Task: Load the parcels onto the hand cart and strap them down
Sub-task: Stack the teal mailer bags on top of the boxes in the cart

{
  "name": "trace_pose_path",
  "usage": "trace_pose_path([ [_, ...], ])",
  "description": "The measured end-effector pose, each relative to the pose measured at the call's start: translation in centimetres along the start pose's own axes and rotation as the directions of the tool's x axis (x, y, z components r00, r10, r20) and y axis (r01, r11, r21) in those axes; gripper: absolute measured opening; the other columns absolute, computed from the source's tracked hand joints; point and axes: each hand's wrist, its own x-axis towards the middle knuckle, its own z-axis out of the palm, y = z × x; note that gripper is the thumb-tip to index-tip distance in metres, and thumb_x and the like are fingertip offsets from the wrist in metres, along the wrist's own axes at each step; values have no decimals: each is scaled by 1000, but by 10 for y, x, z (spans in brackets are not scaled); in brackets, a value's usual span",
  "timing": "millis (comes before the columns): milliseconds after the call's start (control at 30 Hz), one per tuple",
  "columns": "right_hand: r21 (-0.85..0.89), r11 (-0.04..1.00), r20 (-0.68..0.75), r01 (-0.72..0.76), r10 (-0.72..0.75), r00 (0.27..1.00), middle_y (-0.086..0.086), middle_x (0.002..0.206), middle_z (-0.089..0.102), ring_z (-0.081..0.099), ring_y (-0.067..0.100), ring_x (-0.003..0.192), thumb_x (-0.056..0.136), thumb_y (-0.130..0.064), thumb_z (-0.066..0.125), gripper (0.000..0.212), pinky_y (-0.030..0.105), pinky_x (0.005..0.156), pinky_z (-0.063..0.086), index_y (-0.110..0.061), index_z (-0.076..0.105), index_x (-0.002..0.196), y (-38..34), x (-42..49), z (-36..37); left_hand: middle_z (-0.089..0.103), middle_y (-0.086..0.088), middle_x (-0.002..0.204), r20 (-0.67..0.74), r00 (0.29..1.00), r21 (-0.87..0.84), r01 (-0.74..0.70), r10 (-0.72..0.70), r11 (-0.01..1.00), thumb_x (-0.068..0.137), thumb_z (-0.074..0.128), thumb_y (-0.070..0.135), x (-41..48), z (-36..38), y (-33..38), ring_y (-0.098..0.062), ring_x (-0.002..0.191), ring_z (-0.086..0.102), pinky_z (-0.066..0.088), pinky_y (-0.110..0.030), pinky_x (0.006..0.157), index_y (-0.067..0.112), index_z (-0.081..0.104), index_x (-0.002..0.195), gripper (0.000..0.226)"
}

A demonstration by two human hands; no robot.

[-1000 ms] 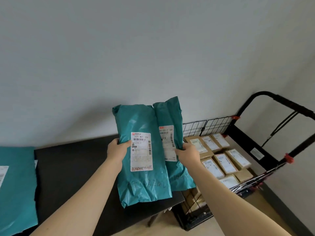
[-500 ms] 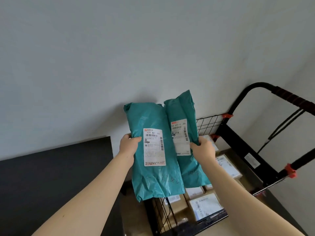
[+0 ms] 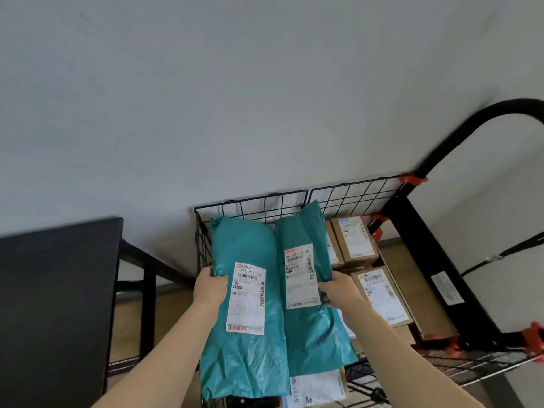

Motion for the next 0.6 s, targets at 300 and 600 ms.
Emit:
trace_pose_path([
  [300,-250,967,18,-56,62,998,12,107,66,63,28,92,86,-12,56,38,35,74,53,-7,52,124,20,47,9,47,-19,128,-91,993,326,-40,74,944,90,43,0,19,29,-41,-33,93,56,48,-39,77,11,31,140,53],
  [600,-616,782,84,92,-50,995,6,116,63,59,25,87,89,-6,40,56,28,66,46,-24,33,142,26,61,-3,-27,-8,154,333,932,848,-363,145,385,88,53,3,11,36,-53,-28,146,-10,49,-25,91,29,-15,148,95],
])
